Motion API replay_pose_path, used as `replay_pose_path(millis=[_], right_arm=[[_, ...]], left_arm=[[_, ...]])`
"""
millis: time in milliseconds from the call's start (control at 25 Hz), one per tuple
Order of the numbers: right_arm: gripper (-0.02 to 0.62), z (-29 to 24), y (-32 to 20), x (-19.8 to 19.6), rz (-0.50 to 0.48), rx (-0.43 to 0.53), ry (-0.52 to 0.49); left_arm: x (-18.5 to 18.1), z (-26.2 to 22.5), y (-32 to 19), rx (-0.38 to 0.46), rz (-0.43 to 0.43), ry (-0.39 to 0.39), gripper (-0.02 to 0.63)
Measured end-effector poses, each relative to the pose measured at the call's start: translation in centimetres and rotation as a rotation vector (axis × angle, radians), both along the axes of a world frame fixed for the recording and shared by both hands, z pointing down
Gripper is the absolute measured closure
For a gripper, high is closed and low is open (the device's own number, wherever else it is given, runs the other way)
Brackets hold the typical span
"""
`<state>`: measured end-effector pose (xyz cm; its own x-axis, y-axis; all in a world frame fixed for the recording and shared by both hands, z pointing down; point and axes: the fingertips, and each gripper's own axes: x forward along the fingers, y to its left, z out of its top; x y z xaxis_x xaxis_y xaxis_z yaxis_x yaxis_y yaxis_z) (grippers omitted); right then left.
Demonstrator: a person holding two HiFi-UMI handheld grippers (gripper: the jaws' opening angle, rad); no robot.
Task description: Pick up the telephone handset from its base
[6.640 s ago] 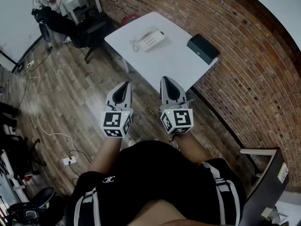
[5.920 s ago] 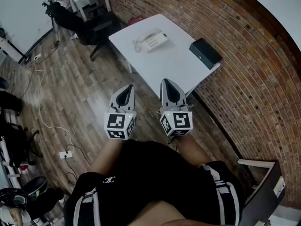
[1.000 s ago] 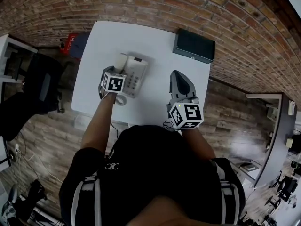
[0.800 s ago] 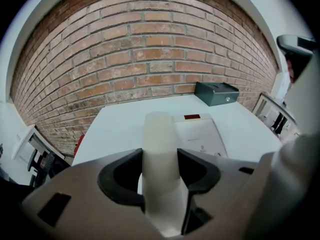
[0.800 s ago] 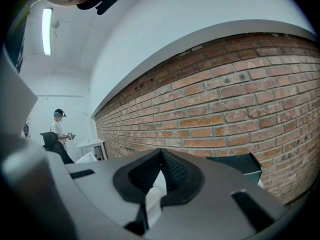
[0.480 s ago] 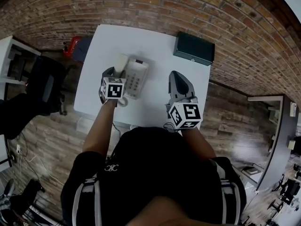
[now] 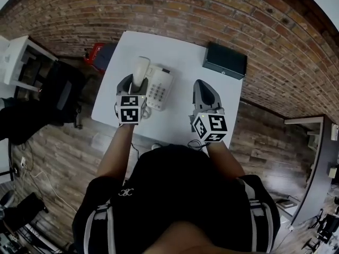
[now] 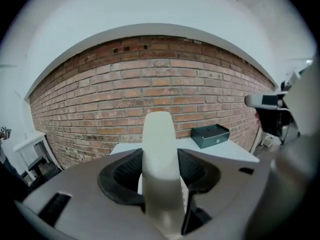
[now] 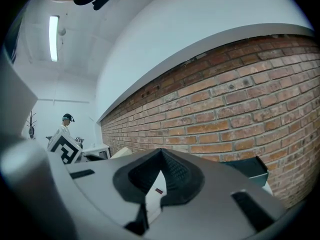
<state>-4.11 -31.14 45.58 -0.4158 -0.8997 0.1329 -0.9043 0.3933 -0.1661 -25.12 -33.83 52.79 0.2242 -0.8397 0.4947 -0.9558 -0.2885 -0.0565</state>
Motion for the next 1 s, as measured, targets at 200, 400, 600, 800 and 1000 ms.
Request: replay_pose_path(millis=[200, 400, 600, 800, 1000], right_arm=[[0.598, -0.7, 0.9, -1.3, -0.025, 0.014, -0.006], [0.597, -1.6, 1.3, -2.9, -0.053, 0.065, 0.001], [0.598, -2.8, 1.6, -4.2, -0.076, 0.094, -0.016], [0.598, -2.9, 1.8, -5.2, -0.095, 0.096, -0.013], [0.598, -3.3, 1.9, -5.5, -0.107, 0.104, -0.027]], left_arm=[[0.5, -4.1, 3.1, 0.071, -0.007, 0.093, 0.396], [0.1, -7.2, 5.9, 0.166, -0.048, 0.132, 0.396], [-0.8, -7.8, 7.5, 0.211, -0.083, 0.122, 0.396], [-1.6, -7.5, 7.9, 0.199, -0.11, 0.14, 0.396], [-1.3, -7.6, 8.0, 0.219, -0.094, 0.129, 0.396]])
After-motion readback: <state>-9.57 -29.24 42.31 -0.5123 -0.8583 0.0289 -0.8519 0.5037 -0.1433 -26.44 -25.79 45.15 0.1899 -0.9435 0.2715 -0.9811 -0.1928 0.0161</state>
